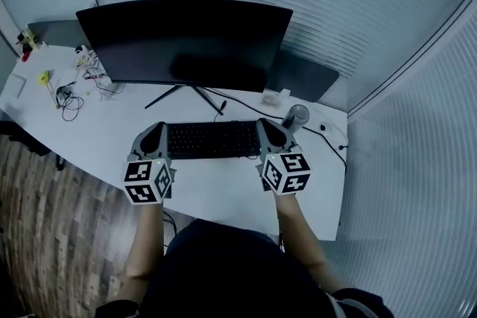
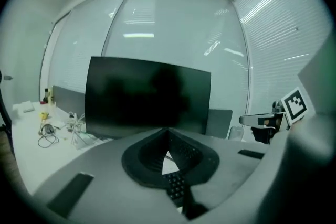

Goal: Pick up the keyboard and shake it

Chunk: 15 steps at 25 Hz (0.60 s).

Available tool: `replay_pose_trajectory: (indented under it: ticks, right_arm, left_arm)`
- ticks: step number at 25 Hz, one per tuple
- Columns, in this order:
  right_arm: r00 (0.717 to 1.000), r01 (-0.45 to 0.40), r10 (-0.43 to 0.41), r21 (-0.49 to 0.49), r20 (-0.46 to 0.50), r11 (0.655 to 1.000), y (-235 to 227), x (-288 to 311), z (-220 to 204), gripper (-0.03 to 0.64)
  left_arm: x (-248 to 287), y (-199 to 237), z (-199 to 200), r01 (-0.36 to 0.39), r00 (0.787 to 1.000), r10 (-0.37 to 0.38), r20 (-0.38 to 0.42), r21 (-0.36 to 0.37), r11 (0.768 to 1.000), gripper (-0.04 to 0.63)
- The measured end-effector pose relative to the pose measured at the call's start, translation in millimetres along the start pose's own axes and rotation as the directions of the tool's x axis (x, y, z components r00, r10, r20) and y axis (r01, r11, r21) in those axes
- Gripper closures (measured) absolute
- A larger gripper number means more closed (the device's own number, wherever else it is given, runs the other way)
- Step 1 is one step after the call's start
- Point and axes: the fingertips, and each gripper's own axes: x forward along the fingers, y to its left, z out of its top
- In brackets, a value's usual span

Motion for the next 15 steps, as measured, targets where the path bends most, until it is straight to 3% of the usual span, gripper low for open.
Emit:
replay_pose_trajectory:
  ticks: [4, 9, 15]
  right_arm:
    - [0.989, 0.016, -0.002, -0.096, 0.145, 0.995, 7.7, -28.4, 63.8, 0.589]
    - [0.949, 0.071, -0.008, -0.188, 0.316, 0.980, 13.3, -76.6, 136.8, 0.589]
    - [0.919, 0.080, 0.014, -0.222, 0.395, 0.972, 23.1, -113.8, 165.7, 0.589]
  left_arm:
    - [-27.1, -27.4, 59.5, -0.027, 0.992, 0.019, 0.123, 0.066, 0.997, 0.572]
    - [-60.8, -59.1, 119.6, -0.038, 0.965, 0.011, 0.260, 0.102, 0.994, 0.572]
    - [-87.3, -89.9, 137.1, -0.043, 0.947, -0.001, 0.320, 0.130, 0.991, 0.572]
